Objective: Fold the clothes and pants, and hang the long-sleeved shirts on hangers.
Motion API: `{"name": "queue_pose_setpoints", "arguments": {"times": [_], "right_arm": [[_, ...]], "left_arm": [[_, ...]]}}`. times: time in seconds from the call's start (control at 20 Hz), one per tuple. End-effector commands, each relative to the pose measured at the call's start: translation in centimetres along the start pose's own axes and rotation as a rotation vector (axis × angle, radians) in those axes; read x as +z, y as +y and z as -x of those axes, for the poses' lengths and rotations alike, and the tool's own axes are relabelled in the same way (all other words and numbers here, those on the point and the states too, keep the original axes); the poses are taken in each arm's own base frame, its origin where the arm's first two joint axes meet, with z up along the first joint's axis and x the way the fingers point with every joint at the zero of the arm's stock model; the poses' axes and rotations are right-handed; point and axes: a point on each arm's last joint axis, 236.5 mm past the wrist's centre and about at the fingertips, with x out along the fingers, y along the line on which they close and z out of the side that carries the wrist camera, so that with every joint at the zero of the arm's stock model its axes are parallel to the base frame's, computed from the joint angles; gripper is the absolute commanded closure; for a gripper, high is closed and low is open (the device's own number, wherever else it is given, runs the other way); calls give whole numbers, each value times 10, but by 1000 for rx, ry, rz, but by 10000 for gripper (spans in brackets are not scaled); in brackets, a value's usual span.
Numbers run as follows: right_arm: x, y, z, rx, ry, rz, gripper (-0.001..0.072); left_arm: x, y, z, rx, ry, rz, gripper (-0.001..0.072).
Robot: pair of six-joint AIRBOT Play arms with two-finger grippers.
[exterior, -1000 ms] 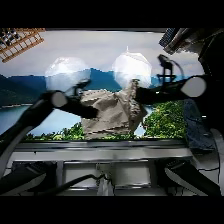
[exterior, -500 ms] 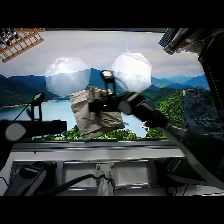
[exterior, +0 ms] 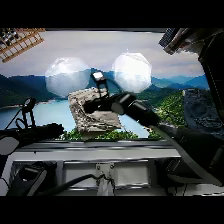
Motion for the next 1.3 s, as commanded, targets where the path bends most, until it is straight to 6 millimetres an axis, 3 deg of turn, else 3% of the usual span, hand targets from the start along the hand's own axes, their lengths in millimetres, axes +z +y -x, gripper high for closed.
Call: {"name": "queue_pose_setpoints", "arguments": {"times": [0.0,0.1,0.15,0.3,0.4,0.6,0.95,1.1,1.2,1.25], "right_arm": [[22,-93,30,-155,16,-67,354],[19,-138,34,-136,76,-161,304],[15,-148,31,-74,113,-195,271],[10,-153,19,151,173,-328,224],[6,-158,6,190,188,-367,172],[-22,-146,-17,261,299,-356,128],[-46,-123,-52,295,372,-376,148],[-52,-108,-67,290,372,-357,316],[-51,-100,-75,278,350,-339,564],[-49,-101,-76,270,340,-348,652]], "left_arm": [[11,-4,1,-17,-50,3,693],[11,-4,1,-16,-51,3,693],[11,-4,1,-16,-50,3,693],[11,-4,1,-16,-50,3,694],[11,-4,1,-16,-50,3,693],[12,-4,1,-17,-53,3,693],[21,-7,1,-29,-89,3,693],[20,-7,1,-29,-89,3,693],[21,-7,1,-29,-89,3,693],[20,-7,1,-29,-89,3,693]]}}
